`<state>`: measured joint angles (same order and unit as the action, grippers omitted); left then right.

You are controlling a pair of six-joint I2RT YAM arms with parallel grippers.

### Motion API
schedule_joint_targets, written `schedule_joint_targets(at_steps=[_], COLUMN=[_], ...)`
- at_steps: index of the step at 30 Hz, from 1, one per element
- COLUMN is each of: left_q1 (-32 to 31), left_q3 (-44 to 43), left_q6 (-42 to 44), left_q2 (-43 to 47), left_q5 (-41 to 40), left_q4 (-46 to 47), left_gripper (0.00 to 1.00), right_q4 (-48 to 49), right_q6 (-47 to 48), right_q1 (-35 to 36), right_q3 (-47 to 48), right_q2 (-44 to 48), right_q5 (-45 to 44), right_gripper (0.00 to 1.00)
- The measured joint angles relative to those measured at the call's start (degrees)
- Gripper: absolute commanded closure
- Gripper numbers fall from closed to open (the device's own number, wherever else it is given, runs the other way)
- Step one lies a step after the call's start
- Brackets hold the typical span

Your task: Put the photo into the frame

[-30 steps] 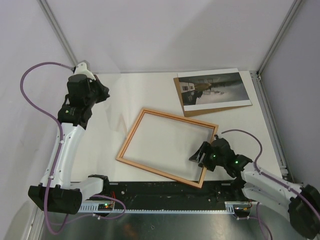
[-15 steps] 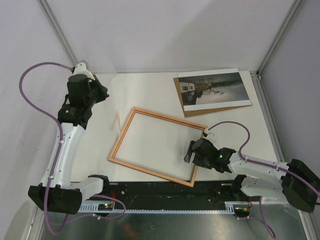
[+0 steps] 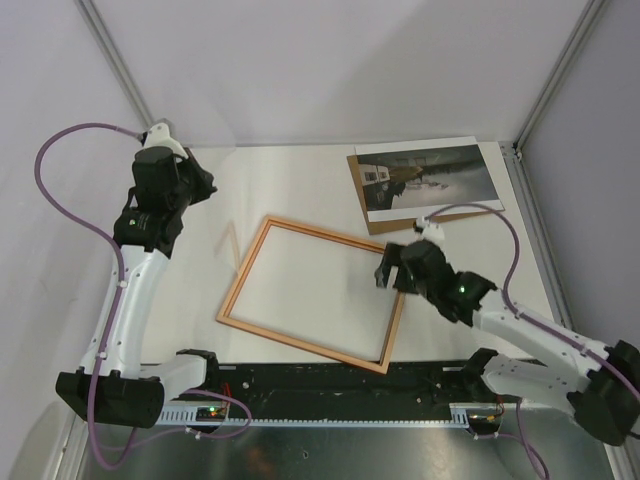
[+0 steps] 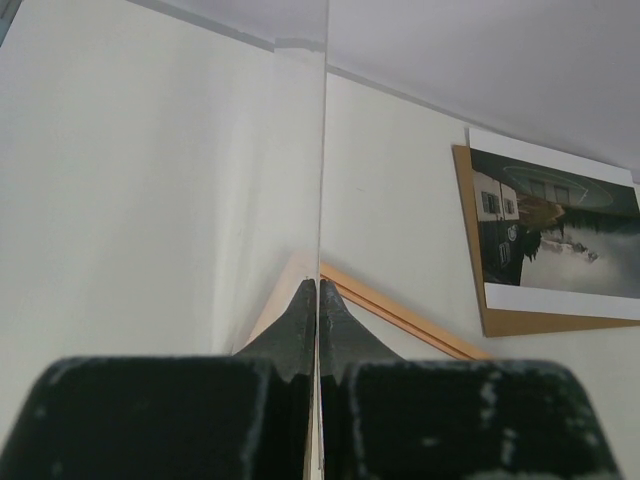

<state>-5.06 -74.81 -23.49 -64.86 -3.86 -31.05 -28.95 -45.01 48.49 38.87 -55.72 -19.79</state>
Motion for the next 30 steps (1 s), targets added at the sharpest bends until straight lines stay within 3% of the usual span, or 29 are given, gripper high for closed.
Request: schedule_joint_targets(at_steps=[6, 12, 19, 30], left_q1=[0.0, 0.0, 0.0, 0.0], left_q3=[0.0, 0.0, 0.0, 0.0], left_q6=[-0.6, -1.1, -1.5, -1.6], left_q2=[0.3, 2.9, 6.9, 9.0], left_q5=[0.7, 1.4, 1.4, 1.0], left_q4=[-0.1, -1.2, -2.8, -4.3], left_gripper=[1.00, 1.00, 1.00, 1.00], right_q4=[18.4, 27.5, 28.5, 21.2], right_q6=[17.5, 32.0, 42.2, 49.7], right_q1=[-14.4, -16.6, -16.6, -13.7], right_q3=[6.7, 18.0, 30.4, 41.0], right_q2=[-16.3, -34.3, -49.6, -63.1], right_q5=[8.6, 16.4, 23.1, 24.4], right_gripper=[0.12, 0.11, 0.12, 0.18])
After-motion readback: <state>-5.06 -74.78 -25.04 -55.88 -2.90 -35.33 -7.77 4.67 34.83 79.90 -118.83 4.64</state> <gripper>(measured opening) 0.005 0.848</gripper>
